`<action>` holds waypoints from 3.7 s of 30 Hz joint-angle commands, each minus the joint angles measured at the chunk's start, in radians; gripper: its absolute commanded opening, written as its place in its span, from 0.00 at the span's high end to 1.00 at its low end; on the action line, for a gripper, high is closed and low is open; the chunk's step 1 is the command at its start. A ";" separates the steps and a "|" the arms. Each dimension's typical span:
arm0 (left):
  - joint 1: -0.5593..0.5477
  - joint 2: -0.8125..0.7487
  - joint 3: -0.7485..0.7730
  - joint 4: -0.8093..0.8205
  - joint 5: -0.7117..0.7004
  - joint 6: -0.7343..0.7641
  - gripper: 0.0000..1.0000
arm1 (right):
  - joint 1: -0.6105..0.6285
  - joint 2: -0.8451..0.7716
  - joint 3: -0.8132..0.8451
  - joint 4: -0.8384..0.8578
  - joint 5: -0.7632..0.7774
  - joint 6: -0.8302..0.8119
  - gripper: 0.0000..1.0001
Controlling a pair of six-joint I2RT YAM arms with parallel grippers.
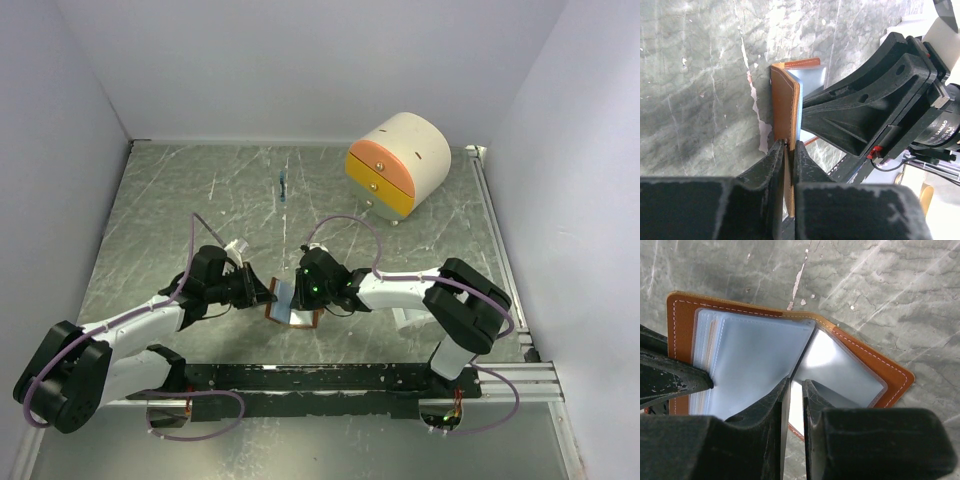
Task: Put the credit cards into the card holder
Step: Open the card holder at the center of the board.
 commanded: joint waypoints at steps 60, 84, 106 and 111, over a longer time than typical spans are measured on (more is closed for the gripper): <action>-0.004 -0.181 -0.040 -0.095 -0.069 -0.040 0.93 | 0.208 -0.059 0.132 -0.143 0.160 0.000 0.71; -0.005 -0.199 -0.031 -0.126 -0.080 -0.031 0.93 | 0.213 -0.005 0.167 -0.206 0.216 -0.004 0.86; -0.005 -0.203 -0.037 -0.135 -0.093 -0.028 0.93 | 0.213 -0.101 0.166 -0.283 0.286 0.074 0.80; -0.005 -0.197 -0.039 -0.127 -0.087 -0.031 0.93 | 0.215 -0.115 0.189 -0.297 0.288 0.077 0.73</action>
